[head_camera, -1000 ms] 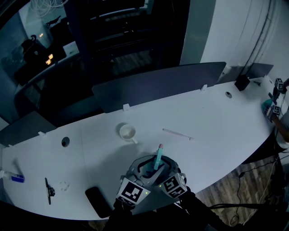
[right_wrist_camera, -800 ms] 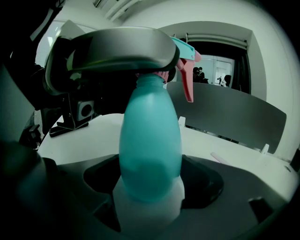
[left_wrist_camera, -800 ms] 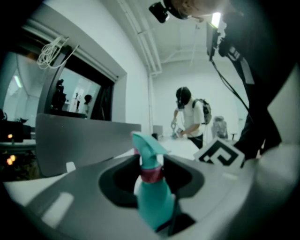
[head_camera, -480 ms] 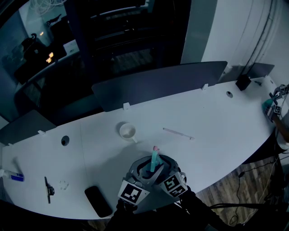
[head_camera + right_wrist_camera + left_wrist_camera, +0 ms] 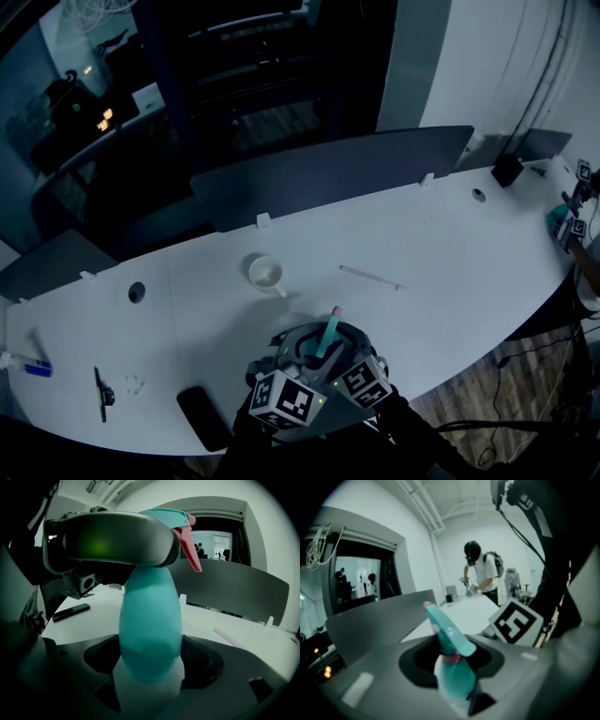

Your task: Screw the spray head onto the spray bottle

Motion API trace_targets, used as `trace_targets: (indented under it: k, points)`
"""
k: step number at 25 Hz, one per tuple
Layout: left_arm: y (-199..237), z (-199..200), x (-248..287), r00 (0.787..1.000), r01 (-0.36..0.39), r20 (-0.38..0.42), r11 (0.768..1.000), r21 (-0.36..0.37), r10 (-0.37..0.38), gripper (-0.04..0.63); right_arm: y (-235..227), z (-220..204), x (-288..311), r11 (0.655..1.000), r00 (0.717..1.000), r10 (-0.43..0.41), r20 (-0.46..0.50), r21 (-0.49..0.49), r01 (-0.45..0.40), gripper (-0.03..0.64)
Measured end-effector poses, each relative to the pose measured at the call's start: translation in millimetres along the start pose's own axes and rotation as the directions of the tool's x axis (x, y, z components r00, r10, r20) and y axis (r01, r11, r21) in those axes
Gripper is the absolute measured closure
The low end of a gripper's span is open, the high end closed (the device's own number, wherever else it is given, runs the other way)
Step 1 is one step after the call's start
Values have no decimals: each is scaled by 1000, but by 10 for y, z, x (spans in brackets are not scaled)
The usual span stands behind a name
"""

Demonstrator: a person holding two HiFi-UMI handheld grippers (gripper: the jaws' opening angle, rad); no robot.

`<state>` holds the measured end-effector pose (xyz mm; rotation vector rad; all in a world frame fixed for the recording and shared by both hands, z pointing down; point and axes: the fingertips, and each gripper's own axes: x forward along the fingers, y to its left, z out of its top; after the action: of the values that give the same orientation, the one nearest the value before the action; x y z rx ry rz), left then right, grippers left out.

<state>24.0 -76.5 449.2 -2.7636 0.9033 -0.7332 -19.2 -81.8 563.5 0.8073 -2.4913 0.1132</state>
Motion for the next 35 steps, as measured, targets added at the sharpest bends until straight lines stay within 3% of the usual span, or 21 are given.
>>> trace_targets:
  k: [3,5,9,10,12,15,18,21,25,27,29,31,33,35]
  points:
    - [2,-57,0,998,64,-28,998,-26,-65,442,34,0,17,999,999,49,5,-12,-49,216]
    - [-5,-73,-31,994,112,-5,993,-43,-112,442,101,2,19,990,990,138,10,-39,-137,216]
    - [-57,-60,-92,984,173,51,982,-73,-170,442,229,-29,-24,916,927,375,-10,-150,-372,216]
    - [-69,-59,-96,983,177,56,982,-74,-173,443,244,-32,-29,902,915,404,-18,-156,-402,216]
    - [-71,-69,-100,985,165,57,983,-78,-161,443,241,-7,-40,907,914,405,0,-125,-402,215]
    - [-45,-87,-93,991,128,61,986,-108,-122,443,152,39,-133,961,959,275,73,-13,-275,215]
    - [-19,-76,-93,996,76,67,988,-136,-67,443,82,9,-286,995,997,16,73,95,-23,215]
    - [31,-66,-86,998,-8,61,986,-169,19,442,137,54,-356,970,982,-176,64,183,161,215]
    - [27,-74,-68,995,-77,42,976,-204,88,443,104,235,-271,955,953,-293,78,82,286,215]
    - [23,-62,-64,994,-94,42,974,-205,104,443,53,247,-219,944,944,-322,73,96,314,215]
    - [20,-54,-68,993,-99,41,974,-202,109,443,58,238,-188,953,953,-292,78,109,283,224]
    - [-1,-56,-87,994,-87,43,978,-190,97,443,96,237,-189,976,972,-210,106,82,202,232]
    - [-19,-36,-120,995,-61,65,984,-167,72,443,167,245,-190,997,985,-71,156,15,69,235]
    - [-63,-35,-151,995,-15,92,989,-147,29,443,244,233,-215,989,972,128,196,-93,-112,235]
